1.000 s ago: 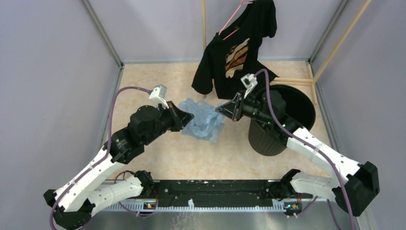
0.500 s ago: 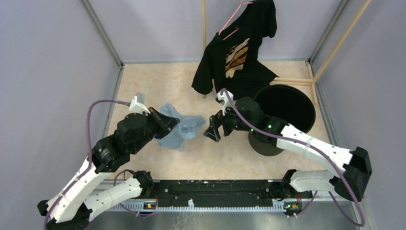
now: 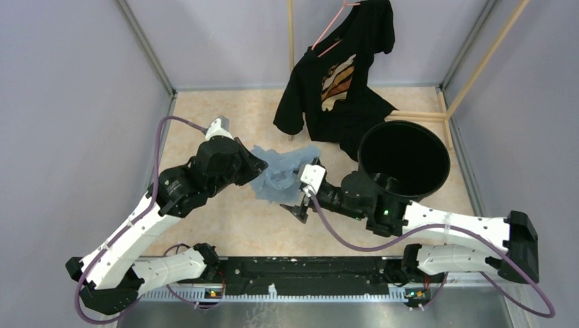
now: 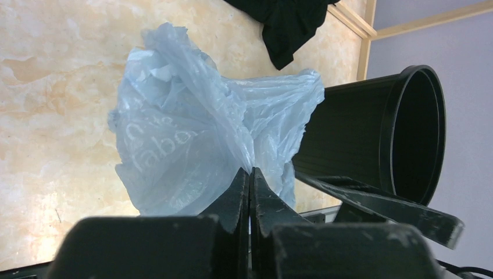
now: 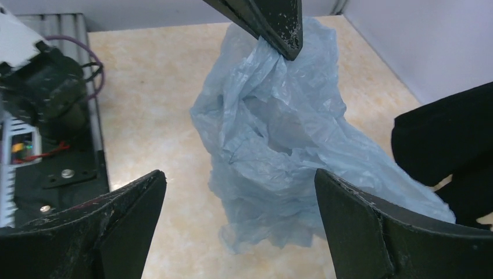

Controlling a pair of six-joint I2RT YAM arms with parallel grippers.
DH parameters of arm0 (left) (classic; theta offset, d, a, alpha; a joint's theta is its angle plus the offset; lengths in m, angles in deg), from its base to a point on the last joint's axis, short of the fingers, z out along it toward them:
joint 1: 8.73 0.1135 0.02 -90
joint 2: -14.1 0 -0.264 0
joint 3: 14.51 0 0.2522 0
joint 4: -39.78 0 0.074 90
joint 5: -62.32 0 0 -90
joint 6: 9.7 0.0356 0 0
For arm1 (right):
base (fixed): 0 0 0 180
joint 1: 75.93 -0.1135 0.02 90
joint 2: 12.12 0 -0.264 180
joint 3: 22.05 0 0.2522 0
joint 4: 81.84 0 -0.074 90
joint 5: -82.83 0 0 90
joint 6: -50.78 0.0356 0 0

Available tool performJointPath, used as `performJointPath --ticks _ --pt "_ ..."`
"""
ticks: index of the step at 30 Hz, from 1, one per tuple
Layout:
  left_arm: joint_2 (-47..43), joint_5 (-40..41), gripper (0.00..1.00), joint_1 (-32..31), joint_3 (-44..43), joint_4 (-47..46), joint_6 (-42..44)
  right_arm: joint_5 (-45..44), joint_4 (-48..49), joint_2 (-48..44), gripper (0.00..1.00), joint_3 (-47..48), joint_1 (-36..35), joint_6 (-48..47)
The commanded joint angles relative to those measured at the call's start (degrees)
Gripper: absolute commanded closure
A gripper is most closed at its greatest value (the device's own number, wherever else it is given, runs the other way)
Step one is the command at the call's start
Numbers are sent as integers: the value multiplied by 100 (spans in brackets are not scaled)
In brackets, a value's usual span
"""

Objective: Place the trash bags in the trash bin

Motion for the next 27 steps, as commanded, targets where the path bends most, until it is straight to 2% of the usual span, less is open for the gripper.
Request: performJointPath --ticks 1,4,7,10,12,13,14,15,16,18,22,25,27 --pt "160 -159 100 3 -442 114 322 -1059 1273 509 1 69 -191 -910" --pt "215 -267 100 -2 -437 67 436 -1257 1588 928 2 196 -385 -1232" --pt "267 -382 100 1 -437 -38 618 -1988 2358 1260 2 183 -742 -1613" --pt "291 -431 100 2 -499 -62 792 -2790 2740 1577 13 378 -951 -1686" --pt "254 -392 100 3 -505 -30 897 -2999 2885 1629 32 382 -994 -1613" --pt "204 -340 100 1 -494 9 941 -3095 2951 1612 51 343 -997 -1522" --pt "170 -276 100 1 -484 32 991 -3200 2977 1589 74 299 -997 -1395" --pt "132 -215 100 -3 -479 30 1062 -3297 2910 1559 93 281 -997 -1252" --pt "93 -159 100 2 -475 8 1177 -3347 2609 1515 100 302 -997 -1054" --pt "24 11 99 -2 -490 -55 1475 -3293 1698 1428 100 469 -975 -390" --pt "-93 334 56 2 -402 -144 1981 -2212 -123 1296 100 983 -586 1870" --pt "-297 379 22 -3 -192 -196 2166 -1261 -380 1036 100 834 -199 3500" --pt "-540 274 4 2 22 -279 2262 -846 -439 914 100 718 141 4282"
